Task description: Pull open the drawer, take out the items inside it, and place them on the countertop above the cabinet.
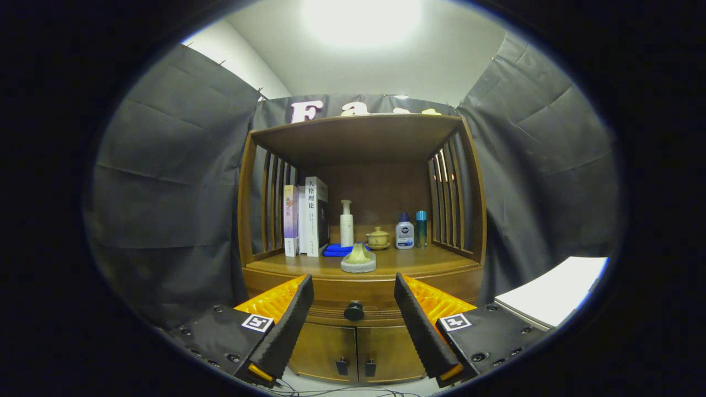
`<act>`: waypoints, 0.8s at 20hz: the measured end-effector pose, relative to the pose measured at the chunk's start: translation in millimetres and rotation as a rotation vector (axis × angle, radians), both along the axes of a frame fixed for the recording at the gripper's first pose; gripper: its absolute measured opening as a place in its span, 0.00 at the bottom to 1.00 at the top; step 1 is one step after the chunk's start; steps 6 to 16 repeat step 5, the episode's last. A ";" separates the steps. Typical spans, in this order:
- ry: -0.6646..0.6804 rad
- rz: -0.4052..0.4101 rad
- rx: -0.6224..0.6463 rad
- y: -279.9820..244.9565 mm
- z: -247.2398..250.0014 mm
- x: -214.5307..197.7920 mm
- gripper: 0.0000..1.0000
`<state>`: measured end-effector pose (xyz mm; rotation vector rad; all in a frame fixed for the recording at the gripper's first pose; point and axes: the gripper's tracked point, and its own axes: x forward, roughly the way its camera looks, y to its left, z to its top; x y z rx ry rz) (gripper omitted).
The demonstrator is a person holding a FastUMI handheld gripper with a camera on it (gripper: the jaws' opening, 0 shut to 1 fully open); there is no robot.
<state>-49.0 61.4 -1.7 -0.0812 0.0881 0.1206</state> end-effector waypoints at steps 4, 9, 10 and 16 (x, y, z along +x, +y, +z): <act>0.012 0.010 -0.006 3.9 -5.7 0.6 0.94; 0.014 0.014 -0.013 5.4 -7.3 0.5 0.94; 0.014 0.014 -0.013 5.4 -7.3 0.5 0.94; 0.014 0.014 -0.013 5.4 -7.3 0.5 0.94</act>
